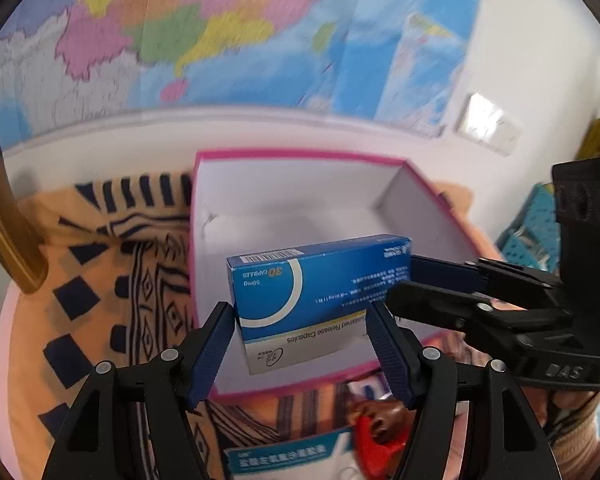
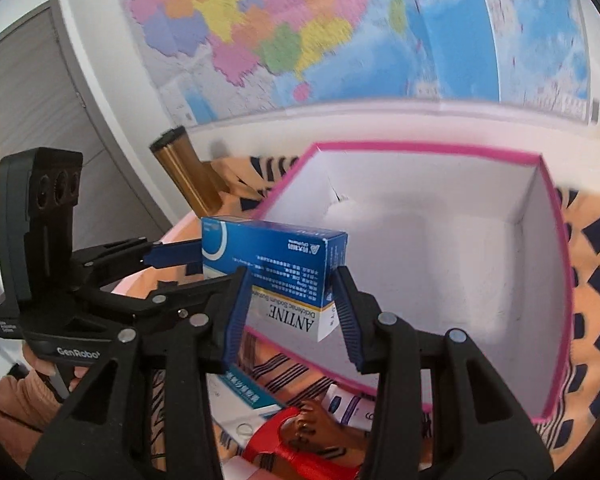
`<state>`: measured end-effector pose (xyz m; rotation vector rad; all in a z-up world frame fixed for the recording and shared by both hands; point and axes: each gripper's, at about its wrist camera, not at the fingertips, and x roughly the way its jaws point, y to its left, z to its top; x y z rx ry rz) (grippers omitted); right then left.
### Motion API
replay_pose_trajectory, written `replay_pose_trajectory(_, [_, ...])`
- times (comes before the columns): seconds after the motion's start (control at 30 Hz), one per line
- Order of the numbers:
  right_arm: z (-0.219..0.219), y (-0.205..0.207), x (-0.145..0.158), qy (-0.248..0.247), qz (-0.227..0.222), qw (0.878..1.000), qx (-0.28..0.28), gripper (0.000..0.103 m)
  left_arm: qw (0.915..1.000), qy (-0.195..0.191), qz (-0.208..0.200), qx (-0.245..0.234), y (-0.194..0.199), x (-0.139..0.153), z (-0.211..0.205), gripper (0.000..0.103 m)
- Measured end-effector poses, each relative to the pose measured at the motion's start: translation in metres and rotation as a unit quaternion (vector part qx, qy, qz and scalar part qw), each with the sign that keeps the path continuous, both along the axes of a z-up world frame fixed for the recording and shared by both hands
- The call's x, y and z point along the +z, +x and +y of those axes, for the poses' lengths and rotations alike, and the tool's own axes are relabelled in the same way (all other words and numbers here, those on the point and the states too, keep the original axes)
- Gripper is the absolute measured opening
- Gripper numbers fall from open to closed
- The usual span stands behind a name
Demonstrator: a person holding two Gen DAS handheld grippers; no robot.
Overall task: Organize rigid objects
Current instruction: 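Lower the blue medicine box into the magenta box and open the right gripper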
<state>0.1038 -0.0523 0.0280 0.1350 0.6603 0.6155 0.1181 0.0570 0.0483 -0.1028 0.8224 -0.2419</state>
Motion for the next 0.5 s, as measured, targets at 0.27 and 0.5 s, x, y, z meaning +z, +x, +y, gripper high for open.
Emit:
replay_pose_trajectory(0.27, [0.006,0.039,-0.035,0.004,0.075,0.997,0.002,0.045,0.9989,0.031,0.027,0.023,0.02,-0.016,0.002,0.063])
replay_pose_trajectory(0.5, [0.006,0.051,-0.043,-0.017,0.085,0.996,-0.023,0.045,0.9981,0.047,0.006,0.039,0.013,-0.012,-0.001,0.064])
